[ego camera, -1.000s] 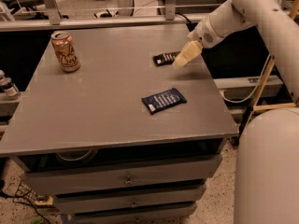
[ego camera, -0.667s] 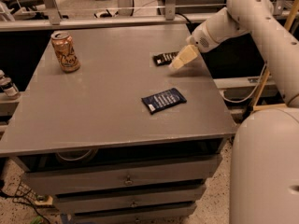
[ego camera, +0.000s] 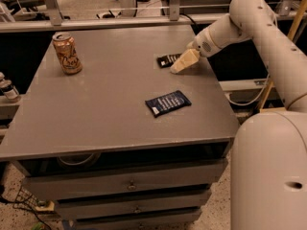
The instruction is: Move rxbar chocolate near rxbar blueberry
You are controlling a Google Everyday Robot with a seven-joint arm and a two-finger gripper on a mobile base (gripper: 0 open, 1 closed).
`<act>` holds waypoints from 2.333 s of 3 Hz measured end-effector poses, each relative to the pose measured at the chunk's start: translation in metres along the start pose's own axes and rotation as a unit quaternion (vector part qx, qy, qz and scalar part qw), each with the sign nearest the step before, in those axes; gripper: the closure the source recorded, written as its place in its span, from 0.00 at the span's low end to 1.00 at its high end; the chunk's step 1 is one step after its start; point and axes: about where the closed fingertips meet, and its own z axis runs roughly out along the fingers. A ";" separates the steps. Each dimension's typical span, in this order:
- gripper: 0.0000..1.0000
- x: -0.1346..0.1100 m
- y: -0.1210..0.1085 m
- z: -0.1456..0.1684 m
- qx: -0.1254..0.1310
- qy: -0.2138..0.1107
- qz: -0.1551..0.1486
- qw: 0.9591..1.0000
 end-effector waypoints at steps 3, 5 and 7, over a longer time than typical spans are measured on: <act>1.00 -0.007 0.000 -0.006 0.000 0.000 0.000 1.000; 1.00 -0.008 0.000 -0.008 0.000 0.000 -0.001 1.000; 1.00 -0.097 0.058 -0.053 -0.037 -0.043 -0.130 0.990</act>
Offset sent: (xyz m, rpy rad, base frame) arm -0.0014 0.0075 0.0243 0.0257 -0.0290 0.0365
